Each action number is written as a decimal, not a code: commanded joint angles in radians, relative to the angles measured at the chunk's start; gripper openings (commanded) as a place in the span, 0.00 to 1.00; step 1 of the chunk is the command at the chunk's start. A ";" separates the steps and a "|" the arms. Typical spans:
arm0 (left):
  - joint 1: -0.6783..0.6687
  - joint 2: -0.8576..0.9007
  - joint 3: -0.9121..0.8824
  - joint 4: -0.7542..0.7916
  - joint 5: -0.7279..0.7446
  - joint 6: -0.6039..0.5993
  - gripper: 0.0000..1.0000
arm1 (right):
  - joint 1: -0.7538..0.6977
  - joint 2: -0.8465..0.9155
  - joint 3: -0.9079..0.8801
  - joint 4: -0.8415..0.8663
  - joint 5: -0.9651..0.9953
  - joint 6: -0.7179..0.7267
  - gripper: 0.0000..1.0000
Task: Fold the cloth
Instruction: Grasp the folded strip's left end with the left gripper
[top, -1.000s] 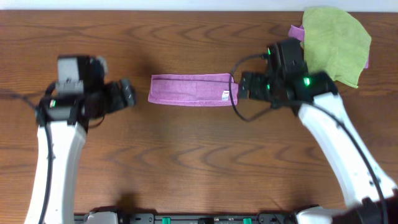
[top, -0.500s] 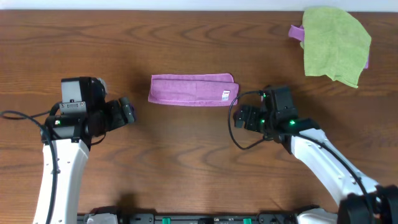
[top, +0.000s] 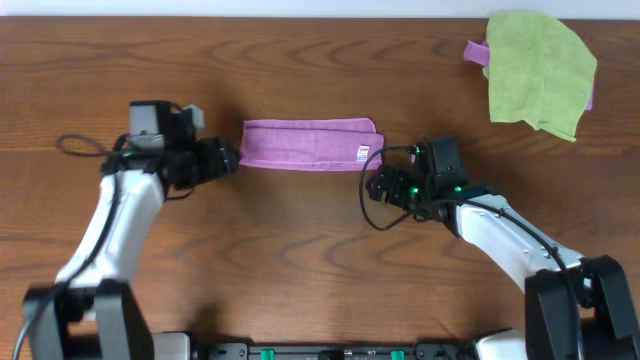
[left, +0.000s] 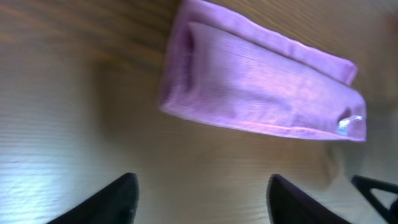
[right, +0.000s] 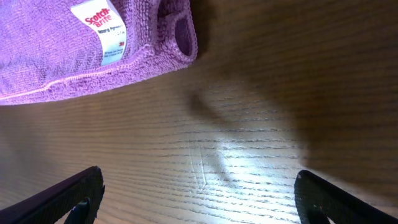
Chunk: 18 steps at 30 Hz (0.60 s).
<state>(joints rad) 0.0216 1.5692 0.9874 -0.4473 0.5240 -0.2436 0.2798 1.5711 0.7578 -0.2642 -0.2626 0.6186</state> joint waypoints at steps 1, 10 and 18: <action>-0.051 0.062 -0.003 0.050 0.102 -0.025 0.42 | -0.006 0.002 -0.001 0.002 -0.011 0.013 0.97; -0.150 0.106 0.058 0.139 0.016 -0.071 0.06 | -0.008 0.002 -0.001 0.005 -0.006 0.013 0.96; -0.155 0.224 0.149 0.131 -0.001 -0.070 0.06 | -0.007 0.002 -0.001 0.012 -0.007 0.013 0.94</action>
<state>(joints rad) -0.1295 1.7493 1.0946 -0.3077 0.5423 -0.3141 0.2790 1.5711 0.7578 -0.2565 -0.2661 0.6212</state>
